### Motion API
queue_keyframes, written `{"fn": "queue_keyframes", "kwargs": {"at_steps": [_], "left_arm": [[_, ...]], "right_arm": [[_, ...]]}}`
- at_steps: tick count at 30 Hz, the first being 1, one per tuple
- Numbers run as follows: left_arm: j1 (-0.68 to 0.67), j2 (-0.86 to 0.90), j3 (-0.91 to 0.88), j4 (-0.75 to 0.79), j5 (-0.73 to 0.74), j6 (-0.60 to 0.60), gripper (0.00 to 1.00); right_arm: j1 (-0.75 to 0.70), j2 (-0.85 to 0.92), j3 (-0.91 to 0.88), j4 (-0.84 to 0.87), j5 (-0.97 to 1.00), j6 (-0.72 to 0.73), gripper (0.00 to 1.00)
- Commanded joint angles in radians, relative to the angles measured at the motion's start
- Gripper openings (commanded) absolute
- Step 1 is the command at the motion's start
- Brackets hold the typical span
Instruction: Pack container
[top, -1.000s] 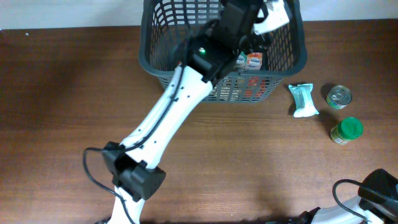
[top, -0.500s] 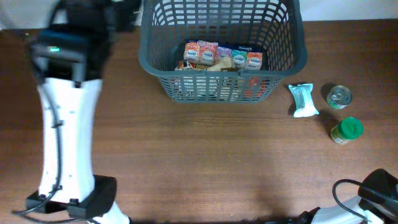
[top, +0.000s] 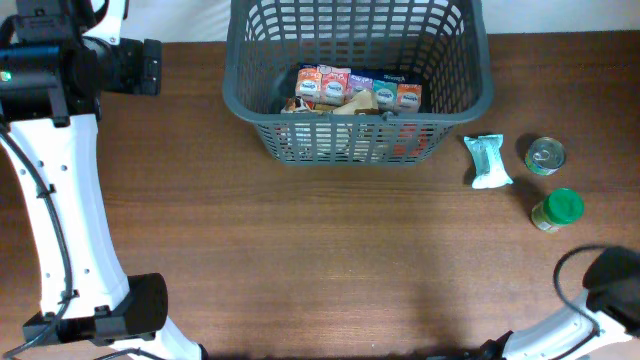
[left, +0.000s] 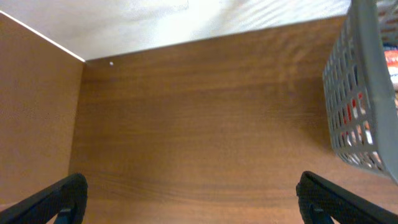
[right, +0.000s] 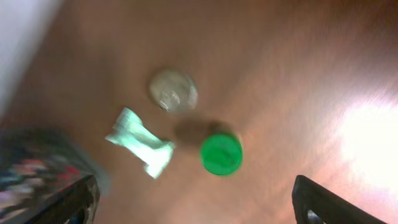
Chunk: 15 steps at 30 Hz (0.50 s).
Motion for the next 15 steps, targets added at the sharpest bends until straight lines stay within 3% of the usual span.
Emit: {"fn": "queue_keyframes", "kwargs": {"at_steps": [1,5,15], "left_arm": [[0.001,0.002,-0.004,-0.008,0.020,-0.017,0.99],[0.001,0.001,-0.004,-0.008,0.020,-0.017,0.99],[0.001,0.001,-0.004,-0.008,0.020,-0.017,0.99]], "right_arm": [[0.052,0.048,-0.164,0.030,0.117,-0.009,0.88],[0.101,0.050,-0.365,0.143,0.151,-0.010,0.88],[0.138,0.050,-0.591,0.282,0.204,-0.005,0.88]]}}
